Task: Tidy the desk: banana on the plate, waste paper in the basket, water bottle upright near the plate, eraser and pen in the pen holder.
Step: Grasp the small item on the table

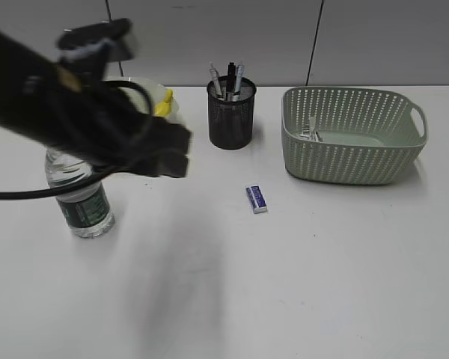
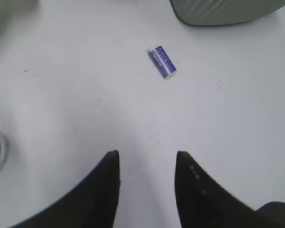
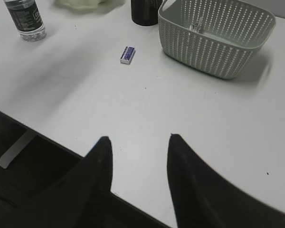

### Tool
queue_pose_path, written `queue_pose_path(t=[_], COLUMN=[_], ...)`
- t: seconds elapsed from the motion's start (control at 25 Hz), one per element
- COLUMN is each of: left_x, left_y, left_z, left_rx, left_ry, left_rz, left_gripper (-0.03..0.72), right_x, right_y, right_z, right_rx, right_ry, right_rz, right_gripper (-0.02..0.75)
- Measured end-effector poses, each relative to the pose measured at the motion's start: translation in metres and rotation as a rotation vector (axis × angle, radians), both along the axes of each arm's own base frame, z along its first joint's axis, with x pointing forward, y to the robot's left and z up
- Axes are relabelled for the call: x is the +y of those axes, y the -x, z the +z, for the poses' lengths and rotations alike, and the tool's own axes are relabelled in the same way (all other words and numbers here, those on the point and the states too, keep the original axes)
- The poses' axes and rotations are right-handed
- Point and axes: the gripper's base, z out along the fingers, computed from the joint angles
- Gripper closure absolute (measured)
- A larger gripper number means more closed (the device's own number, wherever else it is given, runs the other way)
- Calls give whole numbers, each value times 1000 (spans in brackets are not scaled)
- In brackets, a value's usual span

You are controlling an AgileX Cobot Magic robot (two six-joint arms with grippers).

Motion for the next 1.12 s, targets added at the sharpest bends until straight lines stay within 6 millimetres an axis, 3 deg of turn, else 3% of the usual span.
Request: queue_pose_path(t=[0.2,0.32,0.48,0.68,1.12], left_x=[-81,-114,-142,-165,-176], left_y=[-48,-74,-105,-130,-150], left_z=[-26,-45,-65,-86,-128], left_rx=[147,270,375,427,467], left_ry=[-21,-71,-153,-198,-302], left_rz=[-20,38,94,127,187], left_gripper=[395,395,346,279,287], right_x=[0,0,0,0,0], right_y=[0,0,0,0,0], right_z=[0,0,0,0,0], right_rx=[0,0,-1,-1,-1], right_ry=[1,1,1,1,1], right_rz=[-1,0,0,0,0], right_gripper=[420,420,420,420,420])
